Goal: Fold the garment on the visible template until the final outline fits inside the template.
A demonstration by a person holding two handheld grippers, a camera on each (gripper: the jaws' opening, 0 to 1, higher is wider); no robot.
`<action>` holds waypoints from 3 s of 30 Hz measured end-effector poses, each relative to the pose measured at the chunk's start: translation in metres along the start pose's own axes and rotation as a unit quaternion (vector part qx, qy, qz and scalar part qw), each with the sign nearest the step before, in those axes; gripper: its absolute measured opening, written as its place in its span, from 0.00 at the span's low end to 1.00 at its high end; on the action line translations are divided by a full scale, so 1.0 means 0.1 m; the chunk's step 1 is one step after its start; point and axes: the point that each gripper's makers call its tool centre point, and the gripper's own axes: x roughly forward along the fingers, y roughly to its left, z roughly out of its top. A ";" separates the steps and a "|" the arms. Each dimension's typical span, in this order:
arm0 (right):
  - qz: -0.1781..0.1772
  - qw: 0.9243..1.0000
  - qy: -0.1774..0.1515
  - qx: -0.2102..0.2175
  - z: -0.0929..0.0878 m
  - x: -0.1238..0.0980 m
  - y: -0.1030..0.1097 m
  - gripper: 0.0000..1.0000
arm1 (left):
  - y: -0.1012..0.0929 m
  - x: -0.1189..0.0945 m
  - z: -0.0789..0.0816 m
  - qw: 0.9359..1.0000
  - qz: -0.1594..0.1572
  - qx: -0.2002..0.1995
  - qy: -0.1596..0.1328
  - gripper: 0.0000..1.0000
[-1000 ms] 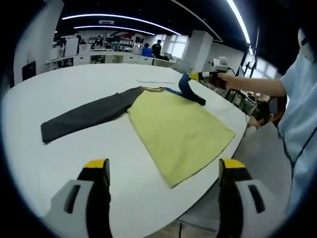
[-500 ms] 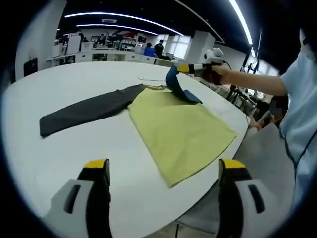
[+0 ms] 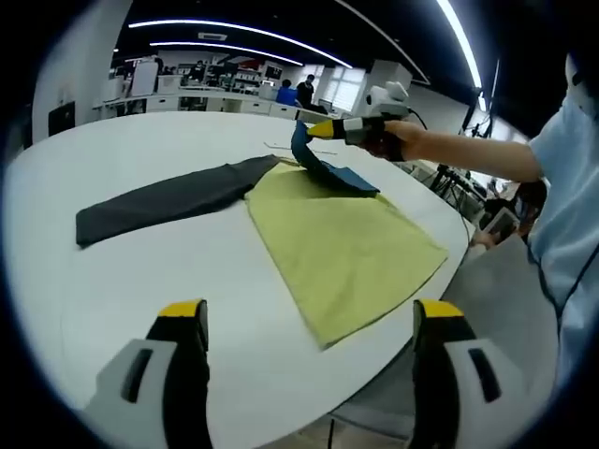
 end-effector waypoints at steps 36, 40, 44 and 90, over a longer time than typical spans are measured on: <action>-0.050 0.995 0.057 -0.062 -0.56 0.25 -0.30 0.71 | -0.02 0.02 -0.09 1.000 0.001 -0.021 -0.003 0.88; -0.056 0.995 0.050 -0.073 -0.53 0.18 -0.33 0.85 | -0.03 0.02 -0.06 1.000 0.000 -0.017 -0.004 0.88; -0.062 0.995 0.042 -0.073 -0.50 0.11 -0.35 0.93 | -0.03 0.03 -0.05 1.000 -0.002 -0.015 -0.004 0.87; -0.162 0.986 -0.010 -0.041 -0.90 -1.95 -0.82 1.00 | 0.56 0.14 0.45 1.000 0.015 -0.021 -0.017 0.80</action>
